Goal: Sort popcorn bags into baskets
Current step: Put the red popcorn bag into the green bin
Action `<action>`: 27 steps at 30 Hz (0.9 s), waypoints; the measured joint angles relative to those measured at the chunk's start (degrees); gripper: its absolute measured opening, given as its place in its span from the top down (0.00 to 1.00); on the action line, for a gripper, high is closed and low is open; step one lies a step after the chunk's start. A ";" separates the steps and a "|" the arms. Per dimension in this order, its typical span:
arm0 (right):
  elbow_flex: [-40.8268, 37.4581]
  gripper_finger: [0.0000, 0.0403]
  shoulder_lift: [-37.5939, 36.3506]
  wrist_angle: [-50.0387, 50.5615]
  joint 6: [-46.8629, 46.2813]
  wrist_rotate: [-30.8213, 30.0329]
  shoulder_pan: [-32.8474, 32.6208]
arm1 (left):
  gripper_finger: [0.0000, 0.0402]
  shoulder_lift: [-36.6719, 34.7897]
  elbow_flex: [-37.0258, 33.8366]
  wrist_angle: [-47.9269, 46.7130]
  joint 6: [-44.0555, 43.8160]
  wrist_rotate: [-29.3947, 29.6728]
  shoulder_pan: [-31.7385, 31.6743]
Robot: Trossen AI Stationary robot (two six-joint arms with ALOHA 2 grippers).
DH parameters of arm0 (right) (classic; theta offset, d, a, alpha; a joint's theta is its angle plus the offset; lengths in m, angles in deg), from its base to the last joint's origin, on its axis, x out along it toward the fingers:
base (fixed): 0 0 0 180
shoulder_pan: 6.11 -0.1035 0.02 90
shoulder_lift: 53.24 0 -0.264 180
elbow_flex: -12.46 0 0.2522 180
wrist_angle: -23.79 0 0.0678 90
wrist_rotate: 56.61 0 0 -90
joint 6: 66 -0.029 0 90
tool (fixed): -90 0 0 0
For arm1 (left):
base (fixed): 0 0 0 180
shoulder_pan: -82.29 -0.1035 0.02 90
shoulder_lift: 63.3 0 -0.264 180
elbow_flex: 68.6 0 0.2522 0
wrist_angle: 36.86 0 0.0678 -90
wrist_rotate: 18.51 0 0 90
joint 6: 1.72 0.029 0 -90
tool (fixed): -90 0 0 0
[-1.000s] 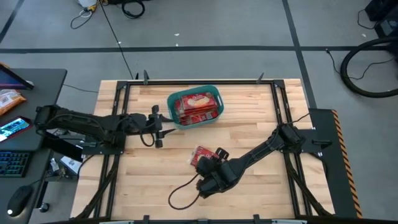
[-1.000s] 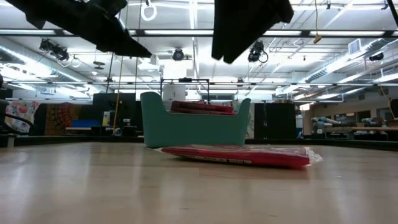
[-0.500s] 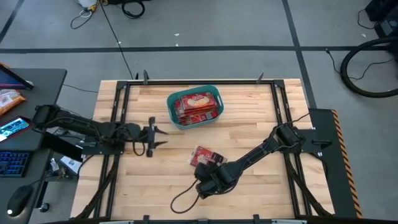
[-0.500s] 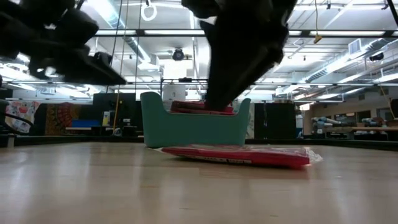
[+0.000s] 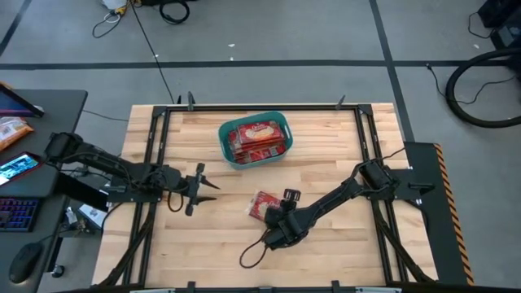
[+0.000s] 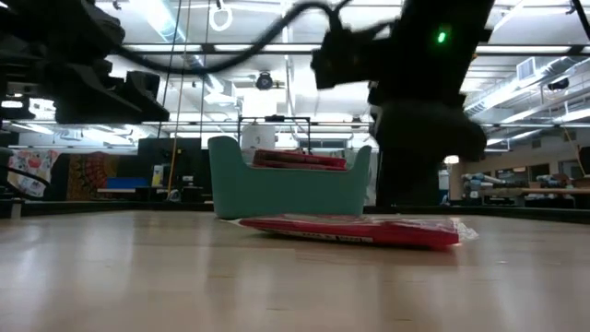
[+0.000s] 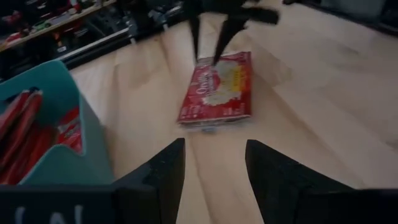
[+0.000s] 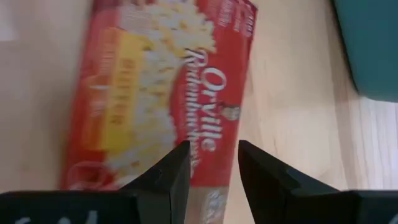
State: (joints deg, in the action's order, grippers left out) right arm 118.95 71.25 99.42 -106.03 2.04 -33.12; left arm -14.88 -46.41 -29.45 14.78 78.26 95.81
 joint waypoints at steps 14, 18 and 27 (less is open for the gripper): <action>-14.28 0.65 -10.84 -8.38 -6.24 1.33 -0.35 | 0.57 3.95 0.00 1.51 -7.25 3.23 7.14; -19.18 0.65 -13.19 -13.66 -6.56 4.70 0.08 | 0.57 6.15 0.00 1.78 -7.33 4.95 8.67; -23.04 0.65 -13.59 -16.42 -6.20 8.91 1.79 | 0.57 9.05 0.00 2.42 -7.37 5.66 11.12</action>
State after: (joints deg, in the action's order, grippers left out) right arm 95.91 57.66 83.00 -112.23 10.95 -31.33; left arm -5.83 -46.41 -27.03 7.41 83.92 106.93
